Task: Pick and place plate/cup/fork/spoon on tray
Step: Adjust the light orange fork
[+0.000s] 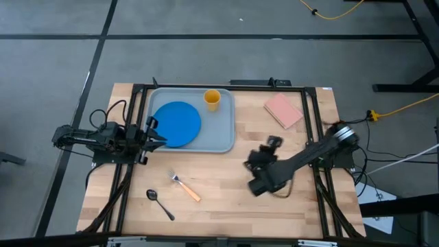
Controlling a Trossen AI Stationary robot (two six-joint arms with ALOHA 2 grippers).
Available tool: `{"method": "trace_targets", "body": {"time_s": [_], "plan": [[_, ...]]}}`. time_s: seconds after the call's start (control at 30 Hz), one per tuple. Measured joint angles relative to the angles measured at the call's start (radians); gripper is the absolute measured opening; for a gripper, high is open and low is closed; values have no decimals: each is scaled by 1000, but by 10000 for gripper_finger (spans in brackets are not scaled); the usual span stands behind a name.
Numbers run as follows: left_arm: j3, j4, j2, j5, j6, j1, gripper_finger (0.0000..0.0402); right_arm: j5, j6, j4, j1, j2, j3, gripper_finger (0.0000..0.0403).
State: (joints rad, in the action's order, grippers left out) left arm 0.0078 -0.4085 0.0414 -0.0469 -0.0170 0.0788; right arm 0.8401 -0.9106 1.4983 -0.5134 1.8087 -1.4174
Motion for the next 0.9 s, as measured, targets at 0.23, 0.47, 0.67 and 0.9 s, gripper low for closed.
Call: {"method": "trace_targets", "body": {"time_s": [0.23, 0.47, 0.67, 0.9], "plan": [[0, -7, 0, 22, -4, 0, 49, 44, -58, -672, -23, -334, 481, 45], [37, 28, 38, 71, -376, 0, 49, -232, 417, -1777, -20, -435, 903, 45], [140, 60, 200, -91, -522, 21, 49, -278, 521, -2258, -19, -420, 1085, 45], [343, 340, 500, -159, -371, 86, 49, -247, 449, -2279, -19, -419, 1111, 45]]}}
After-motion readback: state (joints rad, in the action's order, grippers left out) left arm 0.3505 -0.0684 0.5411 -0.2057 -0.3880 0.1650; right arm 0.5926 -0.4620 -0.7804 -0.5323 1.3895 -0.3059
